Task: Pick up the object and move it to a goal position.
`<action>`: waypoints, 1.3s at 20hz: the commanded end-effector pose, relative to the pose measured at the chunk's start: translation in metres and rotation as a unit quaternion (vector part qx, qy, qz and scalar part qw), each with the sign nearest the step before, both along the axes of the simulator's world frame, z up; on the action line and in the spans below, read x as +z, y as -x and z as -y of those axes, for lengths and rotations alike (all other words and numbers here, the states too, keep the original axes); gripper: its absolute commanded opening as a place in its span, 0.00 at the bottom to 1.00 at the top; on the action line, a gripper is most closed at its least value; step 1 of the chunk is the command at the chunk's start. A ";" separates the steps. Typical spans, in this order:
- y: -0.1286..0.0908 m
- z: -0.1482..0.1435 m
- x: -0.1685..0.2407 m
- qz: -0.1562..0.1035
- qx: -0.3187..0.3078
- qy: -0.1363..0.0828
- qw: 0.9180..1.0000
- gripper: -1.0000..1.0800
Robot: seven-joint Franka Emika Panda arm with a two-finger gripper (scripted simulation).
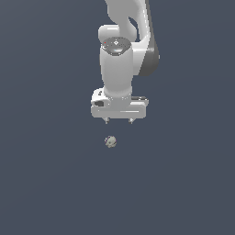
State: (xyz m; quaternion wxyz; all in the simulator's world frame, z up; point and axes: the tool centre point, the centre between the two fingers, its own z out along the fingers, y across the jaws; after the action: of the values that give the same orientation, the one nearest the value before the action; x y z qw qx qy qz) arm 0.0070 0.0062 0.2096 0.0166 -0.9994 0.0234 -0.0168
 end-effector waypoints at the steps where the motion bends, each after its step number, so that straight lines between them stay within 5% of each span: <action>1: 0.000 0.000 -0.001 0.000 0.002 0.000 1.000 0.96; 16: -0.003 0.011 -0.030 -0.002 0.096 0.011 0.995 0.96; 26: -0.004 0.025 -0.070 -0.006 0.222 0.019 0.975 0.96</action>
State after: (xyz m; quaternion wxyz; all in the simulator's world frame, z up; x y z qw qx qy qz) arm 0.0114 -0.0170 0.1463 0.0013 -0.9838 -0.1793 -0.0078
